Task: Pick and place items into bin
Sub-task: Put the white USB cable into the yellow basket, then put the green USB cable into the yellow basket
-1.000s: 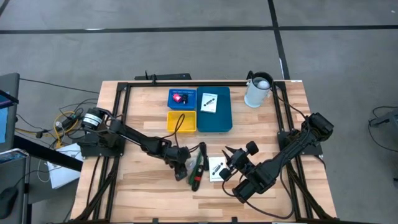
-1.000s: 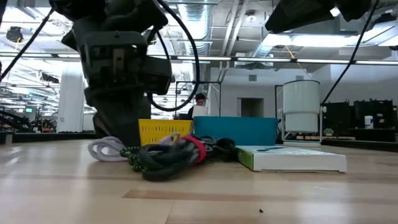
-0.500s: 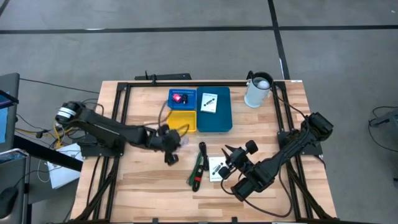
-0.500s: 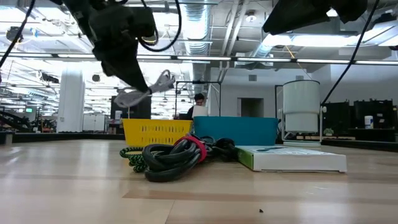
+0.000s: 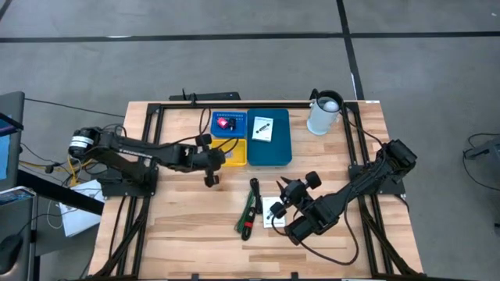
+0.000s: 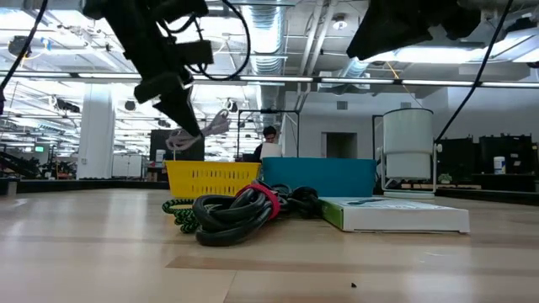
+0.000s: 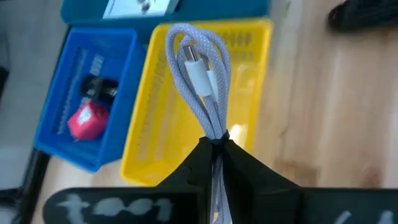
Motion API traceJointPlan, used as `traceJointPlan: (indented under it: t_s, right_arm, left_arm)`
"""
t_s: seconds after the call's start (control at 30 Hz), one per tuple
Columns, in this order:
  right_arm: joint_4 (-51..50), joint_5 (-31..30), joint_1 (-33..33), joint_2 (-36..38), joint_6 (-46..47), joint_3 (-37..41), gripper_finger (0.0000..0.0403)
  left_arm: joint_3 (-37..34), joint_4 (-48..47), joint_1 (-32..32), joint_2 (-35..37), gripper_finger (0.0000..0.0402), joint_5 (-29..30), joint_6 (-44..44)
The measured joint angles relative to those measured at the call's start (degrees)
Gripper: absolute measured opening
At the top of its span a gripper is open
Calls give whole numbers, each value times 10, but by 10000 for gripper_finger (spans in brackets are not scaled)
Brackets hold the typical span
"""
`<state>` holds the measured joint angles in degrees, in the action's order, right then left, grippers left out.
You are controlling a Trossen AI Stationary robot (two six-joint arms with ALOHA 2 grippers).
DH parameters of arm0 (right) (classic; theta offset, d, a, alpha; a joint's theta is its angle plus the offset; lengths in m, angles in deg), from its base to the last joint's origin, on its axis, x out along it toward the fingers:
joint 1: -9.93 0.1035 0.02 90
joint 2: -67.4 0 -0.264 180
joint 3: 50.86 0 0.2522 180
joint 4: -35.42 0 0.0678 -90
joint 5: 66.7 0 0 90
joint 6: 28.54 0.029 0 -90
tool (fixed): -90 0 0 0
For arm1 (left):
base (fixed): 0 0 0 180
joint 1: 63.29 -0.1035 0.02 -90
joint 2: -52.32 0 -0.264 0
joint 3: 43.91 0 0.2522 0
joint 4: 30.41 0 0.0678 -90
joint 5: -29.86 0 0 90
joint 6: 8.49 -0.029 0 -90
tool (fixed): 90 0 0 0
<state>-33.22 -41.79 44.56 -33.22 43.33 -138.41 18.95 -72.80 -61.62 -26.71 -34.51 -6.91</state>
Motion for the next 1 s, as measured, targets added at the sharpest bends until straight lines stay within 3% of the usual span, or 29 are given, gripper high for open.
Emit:
traceJointPlan:
  t_s: [0.57,1.0]
  right_arm:
    - [3,8,-3,0,-4,0,82]
    - [3,8,-3,0,-4,0,82]
  left_arm:
    - [0,18,-2,1,34,21,-39]
    - [0,30,-3,1,99,70,-70]
